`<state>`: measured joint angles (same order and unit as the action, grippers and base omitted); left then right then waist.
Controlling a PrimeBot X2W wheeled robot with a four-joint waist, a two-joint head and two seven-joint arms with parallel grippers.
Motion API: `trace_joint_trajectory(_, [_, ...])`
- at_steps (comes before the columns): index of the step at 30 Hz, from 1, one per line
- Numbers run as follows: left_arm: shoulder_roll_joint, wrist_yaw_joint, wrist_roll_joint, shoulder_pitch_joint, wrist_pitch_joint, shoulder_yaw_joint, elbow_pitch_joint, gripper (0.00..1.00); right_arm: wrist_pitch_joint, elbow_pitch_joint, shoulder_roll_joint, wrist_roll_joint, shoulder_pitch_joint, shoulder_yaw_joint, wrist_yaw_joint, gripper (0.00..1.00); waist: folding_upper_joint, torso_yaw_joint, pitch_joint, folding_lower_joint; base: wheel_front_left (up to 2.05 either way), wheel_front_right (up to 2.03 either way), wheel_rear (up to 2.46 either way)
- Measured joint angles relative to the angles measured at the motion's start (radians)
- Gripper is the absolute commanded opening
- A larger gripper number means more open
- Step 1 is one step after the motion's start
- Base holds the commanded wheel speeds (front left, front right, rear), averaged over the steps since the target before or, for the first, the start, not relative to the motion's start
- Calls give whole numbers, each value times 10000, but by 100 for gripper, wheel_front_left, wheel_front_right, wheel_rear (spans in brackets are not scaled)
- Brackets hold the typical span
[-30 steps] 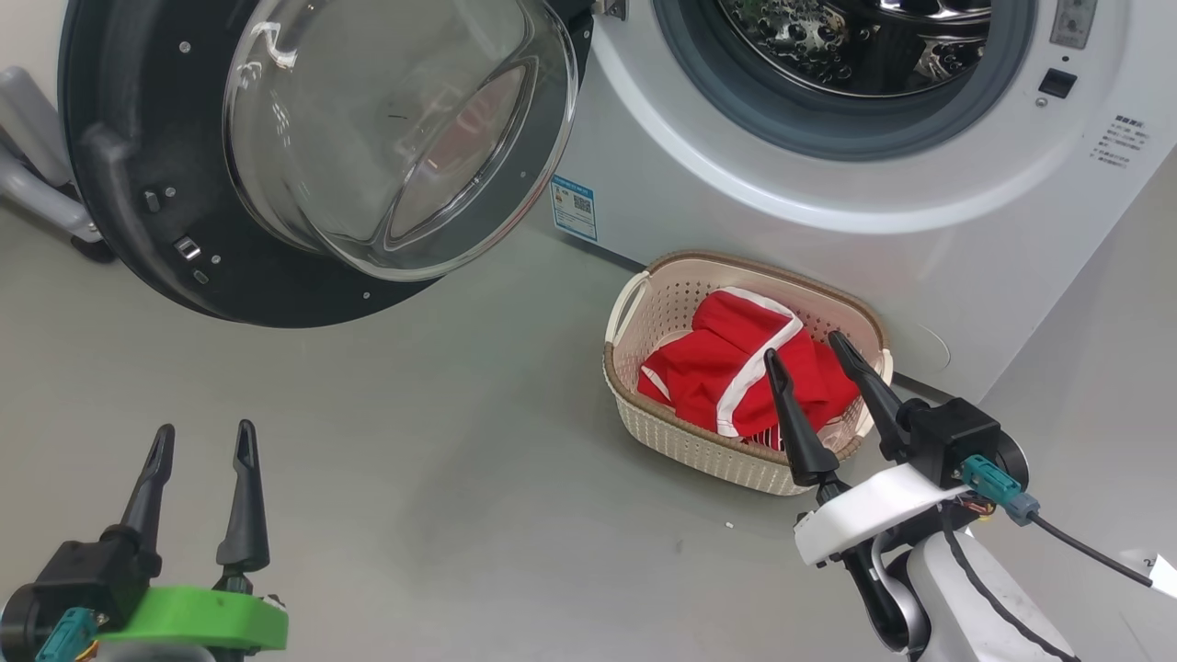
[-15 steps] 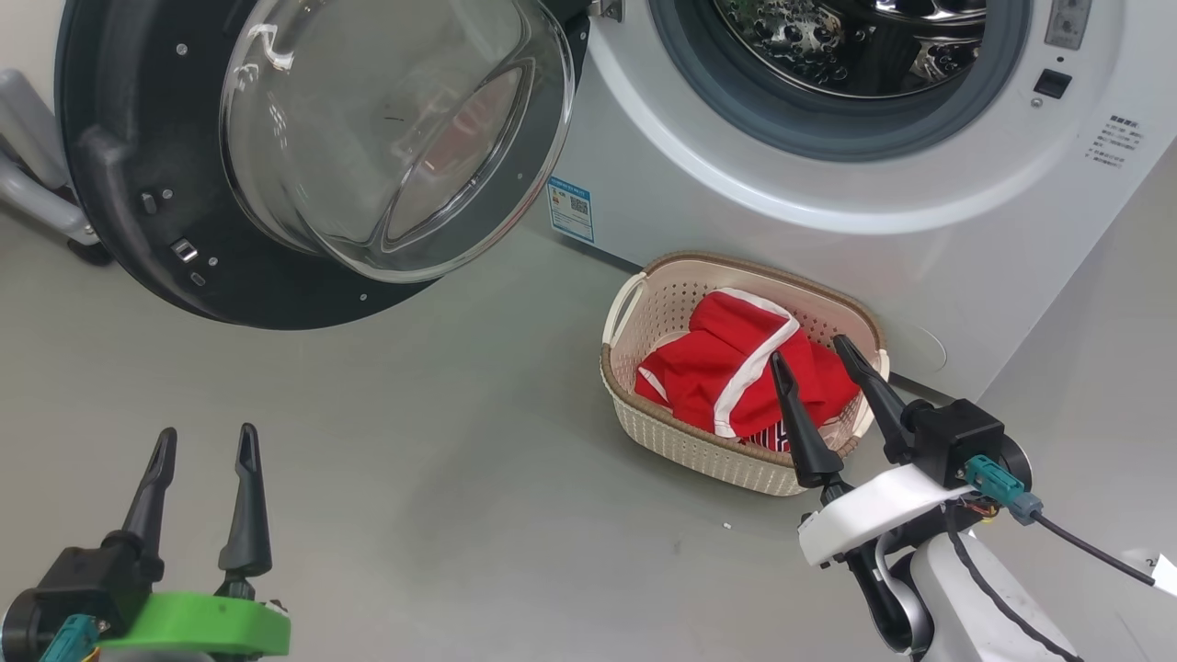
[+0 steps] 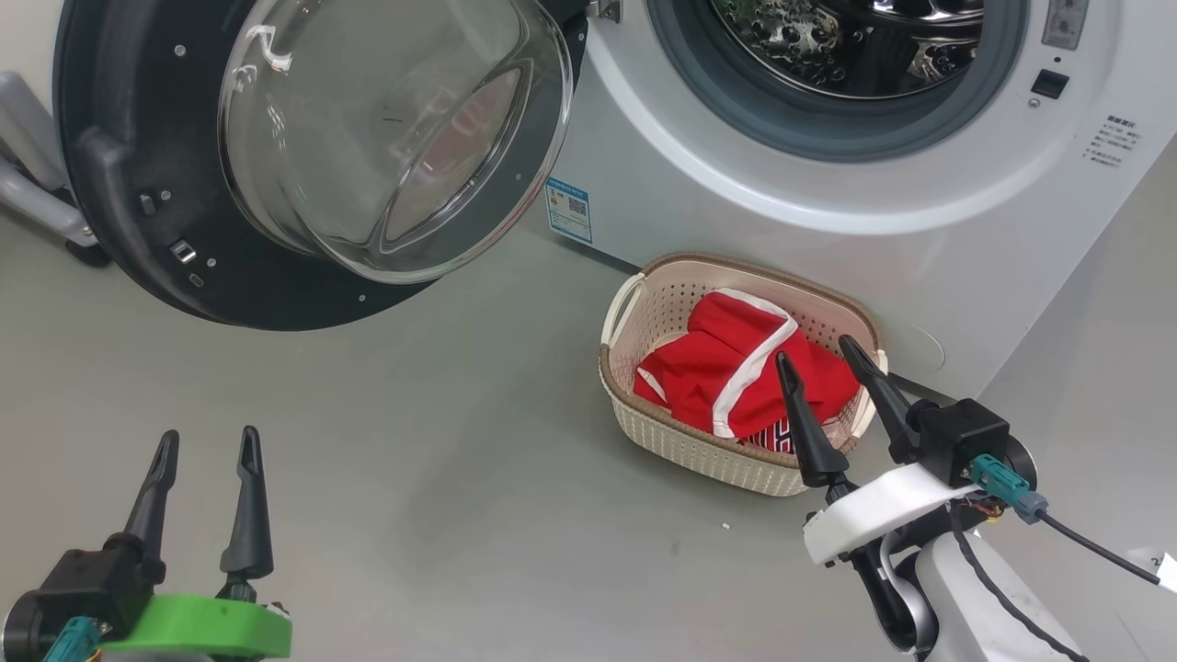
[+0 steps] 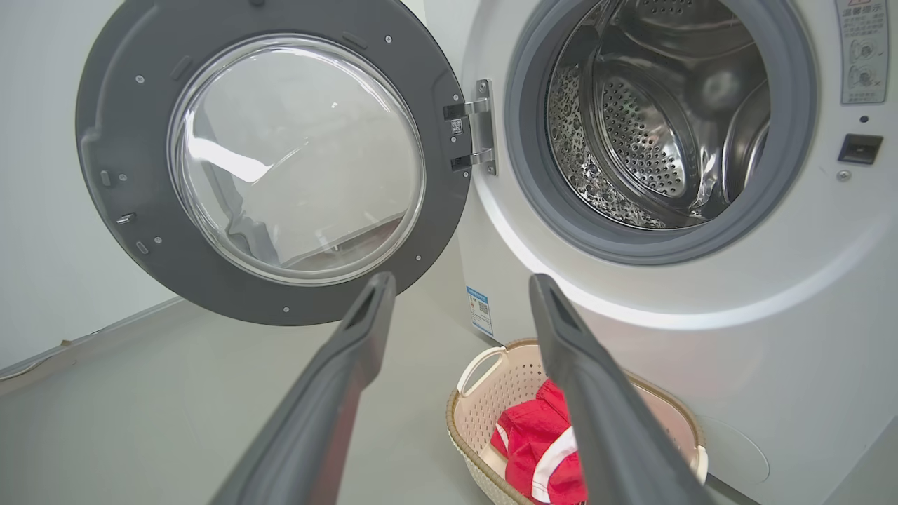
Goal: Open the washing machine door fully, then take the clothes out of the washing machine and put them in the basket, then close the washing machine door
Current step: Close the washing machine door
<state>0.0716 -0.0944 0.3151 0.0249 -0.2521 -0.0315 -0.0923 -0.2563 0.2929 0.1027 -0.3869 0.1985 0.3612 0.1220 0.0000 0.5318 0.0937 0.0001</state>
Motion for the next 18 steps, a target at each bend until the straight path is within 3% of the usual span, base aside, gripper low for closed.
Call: trace_joint_trajectory(18, [-21, -33, -104, 5, 0, -10, -2, 100, 0, 2, -8, -75, 1, 13, 0, 100, 0, -12, -97, 0, 0, 0, 0])
